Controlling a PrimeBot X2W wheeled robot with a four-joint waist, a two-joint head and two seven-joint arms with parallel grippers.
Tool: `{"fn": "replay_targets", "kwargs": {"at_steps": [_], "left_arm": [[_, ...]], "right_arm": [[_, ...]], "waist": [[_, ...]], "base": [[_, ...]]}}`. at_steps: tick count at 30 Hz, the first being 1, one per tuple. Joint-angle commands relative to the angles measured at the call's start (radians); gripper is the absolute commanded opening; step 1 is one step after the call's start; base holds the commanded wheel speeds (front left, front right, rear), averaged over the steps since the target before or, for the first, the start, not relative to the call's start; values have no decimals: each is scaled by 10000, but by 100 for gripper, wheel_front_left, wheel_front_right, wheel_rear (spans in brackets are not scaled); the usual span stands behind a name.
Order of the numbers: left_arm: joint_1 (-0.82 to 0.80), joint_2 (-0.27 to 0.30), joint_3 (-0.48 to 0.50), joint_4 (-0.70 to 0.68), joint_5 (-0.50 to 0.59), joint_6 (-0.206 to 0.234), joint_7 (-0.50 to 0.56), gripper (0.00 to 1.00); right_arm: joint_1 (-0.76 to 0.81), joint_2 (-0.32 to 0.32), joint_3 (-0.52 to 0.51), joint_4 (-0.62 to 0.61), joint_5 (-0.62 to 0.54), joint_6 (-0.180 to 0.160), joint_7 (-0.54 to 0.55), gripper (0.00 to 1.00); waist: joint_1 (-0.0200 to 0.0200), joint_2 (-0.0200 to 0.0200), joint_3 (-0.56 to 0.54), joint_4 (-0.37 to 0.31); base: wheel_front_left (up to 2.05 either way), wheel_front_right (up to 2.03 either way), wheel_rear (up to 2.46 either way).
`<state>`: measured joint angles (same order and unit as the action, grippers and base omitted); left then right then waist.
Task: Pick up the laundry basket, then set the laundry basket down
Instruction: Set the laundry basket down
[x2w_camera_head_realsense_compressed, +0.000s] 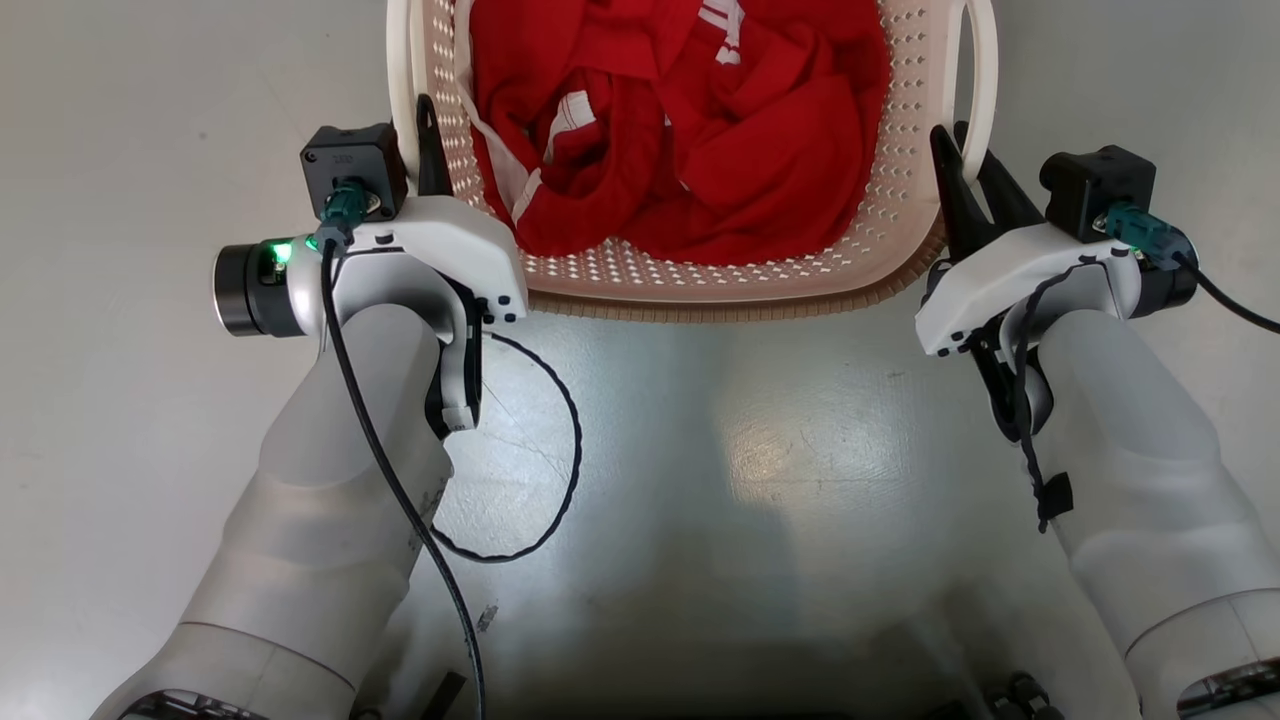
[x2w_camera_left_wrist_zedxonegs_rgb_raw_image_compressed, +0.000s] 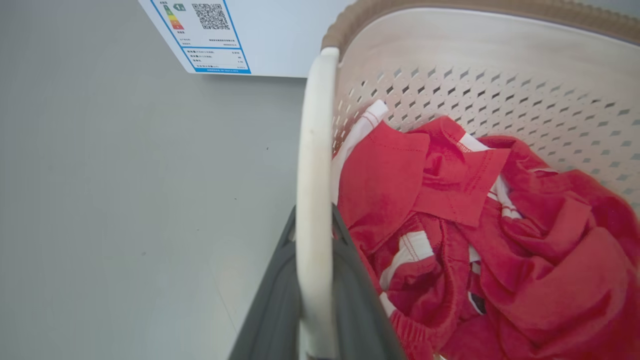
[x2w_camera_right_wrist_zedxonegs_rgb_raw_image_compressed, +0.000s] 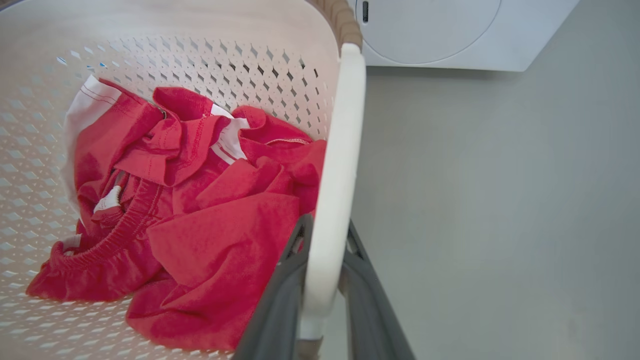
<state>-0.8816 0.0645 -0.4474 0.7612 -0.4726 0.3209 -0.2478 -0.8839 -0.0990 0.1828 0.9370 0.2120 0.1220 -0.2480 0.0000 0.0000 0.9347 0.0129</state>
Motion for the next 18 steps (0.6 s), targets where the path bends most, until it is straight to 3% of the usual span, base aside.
{"fn": "replay_targets", "kwargs": {"at_steps": [1,18], "left_arm": [[53,-141,110,-492,184,-147,-139,0],[9,-142,240,-722,142,-94,-139,0]], "right_arm": [[331,488,312,-258,-172,87,-137,0],[56,488,-27,-420,-456,87,-137,0]], "waist": [[0,0,129,-7],[0,0,582,-72]], "base": [[0,0,0],[0,0,0]]}}
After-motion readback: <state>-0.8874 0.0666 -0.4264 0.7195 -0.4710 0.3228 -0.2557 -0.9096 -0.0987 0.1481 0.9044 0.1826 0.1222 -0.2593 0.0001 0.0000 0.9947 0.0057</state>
